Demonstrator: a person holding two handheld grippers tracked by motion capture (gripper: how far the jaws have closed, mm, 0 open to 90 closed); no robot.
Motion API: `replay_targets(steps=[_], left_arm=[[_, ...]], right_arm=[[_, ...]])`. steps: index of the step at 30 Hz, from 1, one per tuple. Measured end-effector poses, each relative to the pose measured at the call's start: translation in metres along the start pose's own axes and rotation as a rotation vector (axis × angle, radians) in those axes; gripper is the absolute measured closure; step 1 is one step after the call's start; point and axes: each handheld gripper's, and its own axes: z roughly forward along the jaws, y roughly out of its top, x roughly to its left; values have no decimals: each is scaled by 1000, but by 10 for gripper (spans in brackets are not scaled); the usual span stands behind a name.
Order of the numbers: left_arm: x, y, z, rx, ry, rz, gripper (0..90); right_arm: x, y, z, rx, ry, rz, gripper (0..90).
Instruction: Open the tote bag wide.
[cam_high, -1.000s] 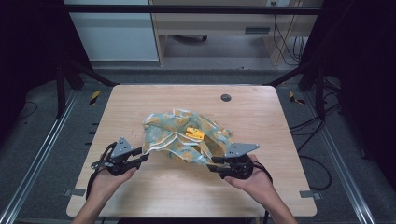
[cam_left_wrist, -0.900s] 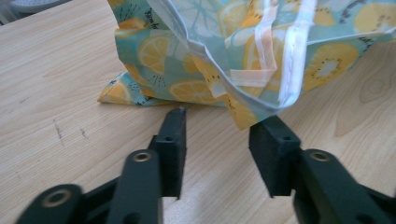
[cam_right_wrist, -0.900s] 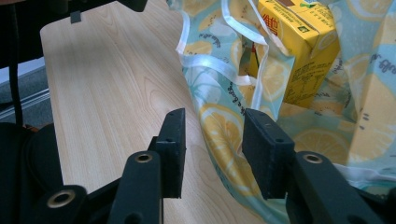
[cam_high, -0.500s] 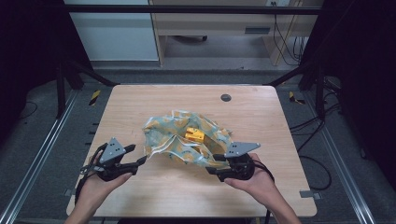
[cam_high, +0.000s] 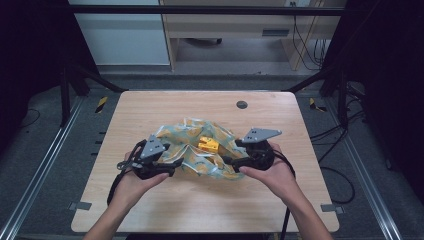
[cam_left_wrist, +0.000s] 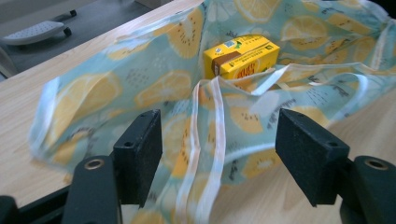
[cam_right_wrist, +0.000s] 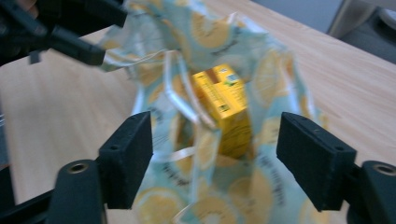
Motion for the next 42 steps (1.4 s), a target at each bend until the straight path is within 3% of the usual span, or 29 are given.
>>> replay_targets(steps=[7, 13, 17, 23, 26, 30, 34, 38, 42], left_arm=[[1, -1, 29, 56, -12, -11, 306], [-2, -2, 38, 53, -5, 6, 373], [-5, -2, 40, 40, -8, 47, 583], [-5, -6, 40, 16, -25, 7, 812], [-7, -8, 36, 9, -41, 1, 878], [-12, -10, 29, 11, -67, 11, 900], [-15, -12, 24, 28, -53, 46, 900], [-19, -18, 18, 33, -76, 46, 900], [-25, -29, 13, 38, -104, 38, 900]], right_arm=[[-18, 12, 18, 19, -32, 22, 205], [-29, 14, 35, 69, -65, 16, 294], [-32, 13, 42, 90, -70, 23, 365], [-31, 13, 46, 107, -73, 22, 459], [-32, 12, 47, 115, -74, 15, 509], [-33, 11, 49, 126, -78, 12, 574], [-32, 11, 50, 125, -73, 12, 602], [-31, 12, 50, 126, -67, 4, 643], [-33, 12, 49, 105, -80, 13, 756]])
